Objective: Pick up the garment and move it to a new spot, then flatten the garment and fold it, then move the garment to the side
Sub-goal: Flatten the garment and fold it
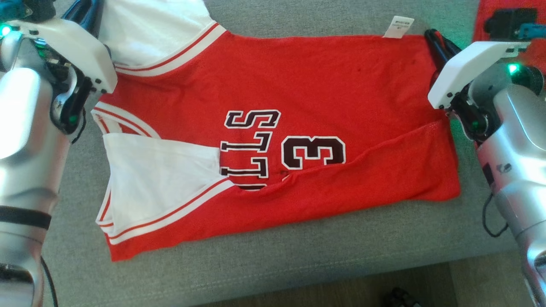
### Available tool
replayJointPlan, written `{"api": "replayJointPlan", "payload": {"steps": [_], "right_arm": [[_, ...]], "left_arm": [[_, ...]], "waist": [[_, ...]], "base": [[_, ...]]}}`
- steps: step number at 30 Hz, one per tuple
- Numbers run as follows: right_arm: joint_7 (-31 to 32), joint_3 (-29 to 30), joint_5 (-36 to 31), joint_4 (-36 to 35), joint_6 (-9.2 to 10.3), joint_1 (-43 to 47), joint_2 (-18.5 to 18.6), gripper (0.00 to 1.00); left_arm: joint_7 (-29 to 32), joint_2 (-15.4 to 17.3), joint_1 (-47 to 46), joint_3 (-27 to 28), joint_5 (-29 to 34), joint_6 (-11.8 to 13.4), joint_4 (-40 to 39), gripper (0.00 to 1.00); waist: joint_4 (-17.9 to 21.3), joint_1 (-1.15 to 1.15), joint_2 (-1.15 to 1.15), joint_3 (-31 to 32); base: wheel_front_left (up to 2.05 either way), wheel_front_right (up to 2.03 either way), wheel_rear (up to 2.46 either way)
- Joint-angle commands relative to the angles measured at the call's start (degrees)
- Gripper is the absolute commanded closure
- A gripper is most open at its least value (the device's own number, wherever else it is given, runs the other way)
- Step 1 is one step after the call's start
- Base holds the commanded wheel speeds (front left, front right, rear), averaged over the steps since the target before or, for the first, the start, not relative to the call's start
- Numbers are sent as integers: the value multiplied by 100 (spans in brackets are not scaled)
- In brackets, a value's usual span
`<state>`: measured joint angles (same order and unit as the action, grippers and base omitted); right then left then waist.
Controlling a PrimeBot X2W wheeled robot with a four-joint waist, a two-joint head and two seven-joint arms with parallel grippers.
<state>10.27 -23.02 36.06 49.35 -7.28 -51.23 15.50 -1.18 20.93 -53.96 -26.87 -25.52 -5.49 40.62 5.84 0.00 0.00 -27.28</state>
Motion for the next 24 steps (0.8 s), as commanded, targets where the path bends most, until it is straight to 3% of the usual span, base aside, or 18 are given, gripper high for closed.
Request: {"api": "replayJointPlan", "payload": {"steps": [1, 12, 24], "right_arm": [[-43, -147, -12, -58, -21, 19, 38, 100], [-1603, -663, -880, -8, -21, -565, 442, 100], [-2380, -547, -1525, 927, -21, -1113, 297, 100]], "left_arm": [[-66, 249, -182, 195, -50, 45, -157, 100], [-279, 171, -208, 226, -154, 110, -53, 100], [-909, 53, -373, 425, -291, 293, 155, 100]], "waist": [[-6, 0, 0, 7], [-223, 0, 0, 44], [-418, 0, 0, 13]], "base": [[0, 0, 0], [0, 0, 0], [0, 0, 0]]}}
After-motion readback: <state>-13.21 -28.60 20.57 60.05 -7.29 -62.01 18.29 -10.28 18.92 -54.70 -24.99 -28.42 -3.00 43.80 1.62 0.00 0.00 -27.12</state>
